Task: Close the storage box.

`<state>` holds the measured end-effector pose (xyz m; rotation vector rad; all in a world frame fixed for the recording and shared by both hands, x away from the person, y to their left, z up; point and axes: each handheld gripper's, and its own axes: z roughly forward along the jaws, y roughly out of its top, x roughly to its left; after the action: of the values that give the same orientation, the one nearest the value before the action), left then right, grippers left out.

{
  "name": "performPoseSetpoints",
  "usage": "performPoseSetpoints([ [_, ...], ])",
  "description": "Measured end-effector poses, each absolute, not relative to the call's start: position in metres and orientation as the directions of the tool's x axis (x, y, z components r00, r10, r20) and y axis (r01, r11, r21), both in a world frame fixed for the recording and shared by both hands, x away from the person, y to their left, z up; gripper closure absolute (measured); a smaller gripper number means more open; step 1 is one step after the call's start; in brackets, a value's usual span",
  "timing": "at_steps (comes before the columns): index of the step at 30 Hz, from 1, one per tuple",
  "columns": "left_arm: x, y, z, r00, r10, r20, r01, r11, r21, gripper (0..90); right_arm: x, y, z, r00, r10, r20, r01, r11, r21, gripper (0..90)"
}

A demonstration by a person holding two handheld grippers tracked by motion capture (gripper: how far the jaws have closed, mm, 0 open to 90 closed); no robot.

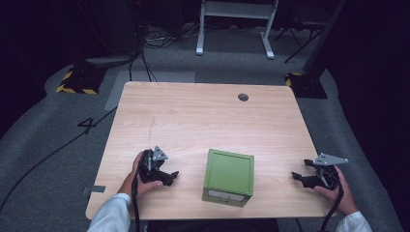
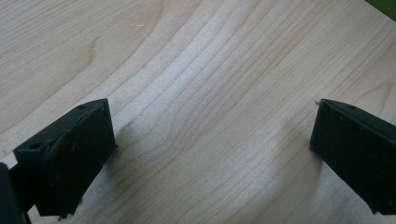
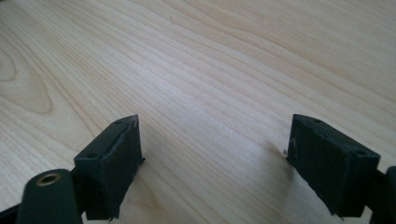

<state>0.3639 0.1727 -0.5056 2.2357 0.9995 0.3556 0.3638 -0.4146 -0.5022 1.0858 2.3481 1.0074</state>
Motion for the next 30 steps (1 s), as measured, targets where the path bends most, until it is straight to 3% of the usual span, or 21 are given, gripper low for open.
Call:
performPoseSetpoints([
  [30, 0.3644, 0.1732, -0.5054, 0.678, 0.735, -0.018, 0.56, -0.501, 0.66, 0.1, 0.3625, -0.4158, -0.5039, -0.61, 0.792, -0.01, 0.53, 0.418, 0.738, 15.8],
])
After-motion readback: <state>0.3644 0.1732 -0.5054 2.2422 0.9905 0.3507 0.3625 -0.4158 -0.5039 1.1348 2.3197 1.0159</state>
